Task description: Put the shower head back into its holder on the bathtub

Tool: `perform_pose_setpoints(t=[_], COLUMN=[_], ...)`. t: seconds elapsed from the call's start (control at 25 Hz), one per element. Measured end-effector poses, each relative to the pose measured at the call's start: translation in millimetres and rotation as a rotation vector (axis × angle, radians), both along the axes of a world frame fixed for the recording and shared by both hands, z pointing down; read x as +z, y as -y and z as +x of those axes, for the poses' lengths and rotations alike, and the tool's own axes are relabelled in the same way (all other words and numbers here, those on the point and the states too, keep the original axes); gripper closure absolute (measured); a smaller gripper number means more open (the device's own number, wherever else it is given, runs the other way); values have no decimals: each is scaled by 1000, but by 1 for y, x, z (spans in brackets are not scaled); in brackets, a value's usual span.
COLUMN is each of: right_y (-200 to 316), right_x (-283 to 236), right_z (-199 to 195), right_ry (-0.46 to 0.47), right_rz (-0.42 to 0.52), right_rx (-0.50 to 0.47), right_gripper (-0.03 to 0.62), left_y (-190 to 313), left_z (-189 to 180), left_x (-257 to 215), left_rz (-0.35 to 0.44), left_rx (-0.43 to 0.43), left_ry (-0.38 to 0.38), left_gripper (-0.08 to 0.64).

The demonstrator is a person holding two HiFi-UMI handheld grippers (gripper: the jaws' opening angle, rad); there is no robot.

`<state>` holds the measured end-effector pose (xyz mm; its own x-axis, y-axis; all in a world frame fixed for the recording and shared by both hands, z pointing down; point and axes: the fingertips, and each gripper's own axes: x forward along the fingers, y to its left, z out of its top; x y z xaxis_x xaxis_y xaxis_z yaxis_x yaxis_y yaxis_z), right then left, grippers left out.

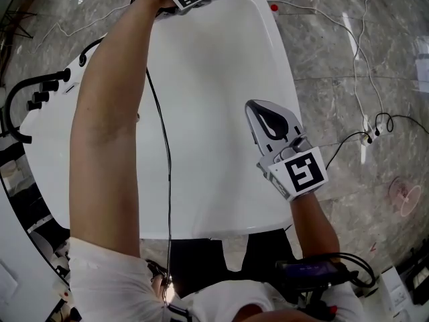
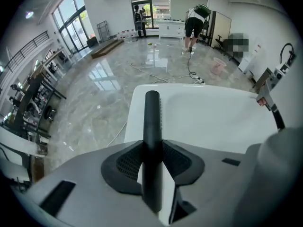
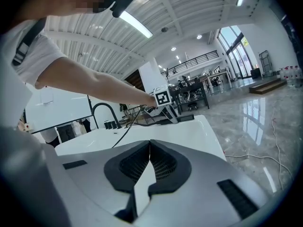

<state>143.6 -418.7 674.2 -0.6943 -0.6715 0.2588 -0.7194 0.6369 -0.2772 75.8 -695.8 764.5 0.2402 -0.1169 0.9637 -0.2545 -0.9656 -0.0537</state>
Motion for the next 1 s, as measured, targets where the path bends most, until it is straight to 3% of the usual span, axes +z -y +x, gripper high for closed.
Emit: perform_pose_setpoints(t=[0.16, 0.24, 0.4, 0.64, 0.84, 1.0], right_y=[-9, -16, -26, -32, -38, -52], right_x=[-1, 0, -3, -20, -43, -63], right_z=[1, 2, 2, -6, -23, -44], right_ry=[1, 9, 30, 23, 38, 61], right_rz=[-9, -26, -72, -61, -63, -88], right_rx=[0, 4, 23, 21, -5, -44], right_gripper=[580, 580, 580, 580, 580, 580], left_y=[-3, -8, -13, -14, -14, -25], left_z=[0, -1, -2, -19, -63, -115], left_x=[-2, -8, -36, -116, -211, -275], left_rz=[77, 106, 204, 452, 655, 749], left_rx=[21, 16, -38, -136, -264, -384], left_ry=[26, 0, -134, -334, -479, -541], left_gripper=[425, 425, 425, 425, 425, 425])
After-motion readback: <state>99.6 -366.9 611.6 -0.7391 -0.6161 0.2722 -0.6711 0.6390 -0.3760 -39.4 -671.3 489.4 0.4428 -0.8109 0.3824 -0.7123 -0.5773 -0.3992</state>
